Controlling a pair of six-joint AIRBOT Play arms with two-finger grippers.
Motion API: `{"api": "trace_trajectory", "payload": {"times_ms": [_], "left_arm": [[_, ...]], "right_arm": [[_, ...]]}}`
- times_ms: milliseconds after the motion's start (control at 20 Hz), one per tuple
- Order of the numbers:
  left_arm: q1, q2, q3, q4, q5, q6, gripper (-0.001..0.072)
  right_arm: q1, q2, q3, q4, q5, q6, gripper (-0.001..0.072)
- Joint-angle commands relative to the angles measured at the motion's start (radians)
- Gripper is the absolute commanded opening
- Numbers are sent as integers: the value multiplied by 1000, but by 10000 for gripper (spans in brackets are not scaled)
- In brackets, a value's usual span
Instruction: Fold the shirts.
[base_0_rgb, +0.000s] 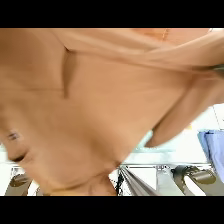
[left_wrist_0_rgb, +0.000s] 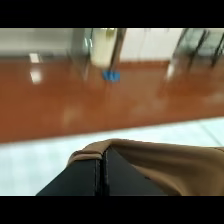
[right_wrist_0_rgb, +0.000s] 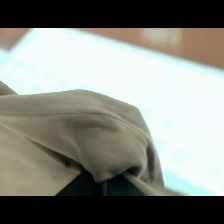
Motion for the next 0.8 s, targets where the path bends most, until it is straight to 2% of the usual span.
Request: {"api": "trace_trajectory", "payload": {"times_ms": [0, 200, 350, 500, 550, 600, 650, 700, 750], "left_arm": [[-24, -126, -252, -30, 5, 38, 19], [-144, -359, -322, -29, 163, 116, 19], [-216, -499, -322, -30, 328, 111, 19], [-274, -607, -322, -30, 364, 107, 19], [-291, -633, -322, -30, 354, 91, 21], [-311, -657, -322, -30, 333, 77, 31], [-325, -675, -322, -28, 298, 78, 206], [-327, -683, -322, -18, 257, 79, 539], [-316, -683, -322, 54, 212, 72, 707]], "right_arm": [[-1, -142, -208, -48, -178, -33, 28], [-25, -475, -191, -37, -389, -22, 28], [-108, -729, -61, 145, -404, -30, 29], [-155, -897, 47, 337, -402, -57, 30], [-164, -936, 66, 385, -401, -55, 45], [-172, -961, 73, 425, -399, -54, 177], [-183, -976, 73, 459, -391, -53, 428], [-196, -980, 73, 462, -371, -42, 612], [-216, -977, 74, 458, -330, -44, 626]]}}
